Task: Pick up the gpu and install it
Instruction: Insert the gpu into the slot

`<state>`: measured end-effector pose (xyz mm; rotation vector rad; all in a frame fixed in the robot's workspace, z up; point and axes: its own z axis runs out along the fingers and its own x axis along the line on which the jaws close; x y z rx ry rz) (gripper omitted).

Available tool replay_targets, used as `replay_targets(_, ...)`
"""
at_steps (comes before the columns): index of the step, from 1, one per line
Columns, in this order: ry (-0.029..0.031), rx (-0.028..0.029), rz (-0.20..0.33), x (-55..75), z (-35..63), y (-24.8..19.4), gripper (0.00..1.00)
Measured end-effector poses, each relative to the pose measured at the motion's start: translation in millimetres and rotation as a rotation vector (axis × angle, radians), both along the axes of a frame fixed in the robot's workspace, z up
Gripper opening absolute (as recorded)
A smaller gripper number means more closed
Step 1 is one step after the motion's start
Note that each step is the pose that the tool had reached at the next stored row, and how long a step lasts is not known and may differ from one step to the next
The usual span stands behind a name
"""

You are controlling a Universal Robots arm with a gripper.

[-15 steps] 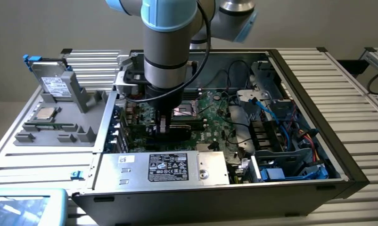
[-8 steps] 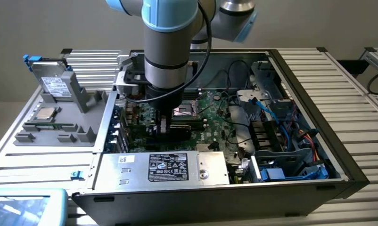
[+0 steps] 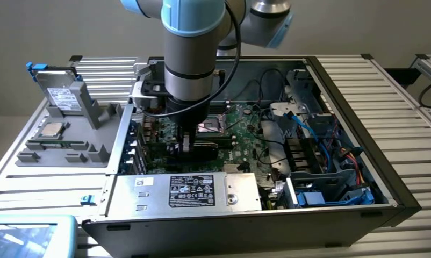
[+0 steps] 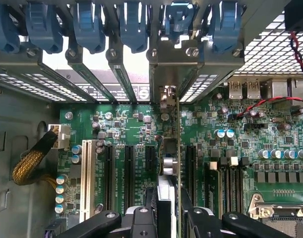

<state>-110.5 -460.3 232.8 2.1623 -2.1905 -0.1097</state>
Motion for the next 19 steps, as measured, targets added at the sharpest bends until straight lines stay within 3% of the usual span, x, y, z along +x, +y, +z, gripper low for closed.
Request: replay_targets(19, 0.0, -0.002, -0.02, -2.1, -2.0, 0.8, 0.29)
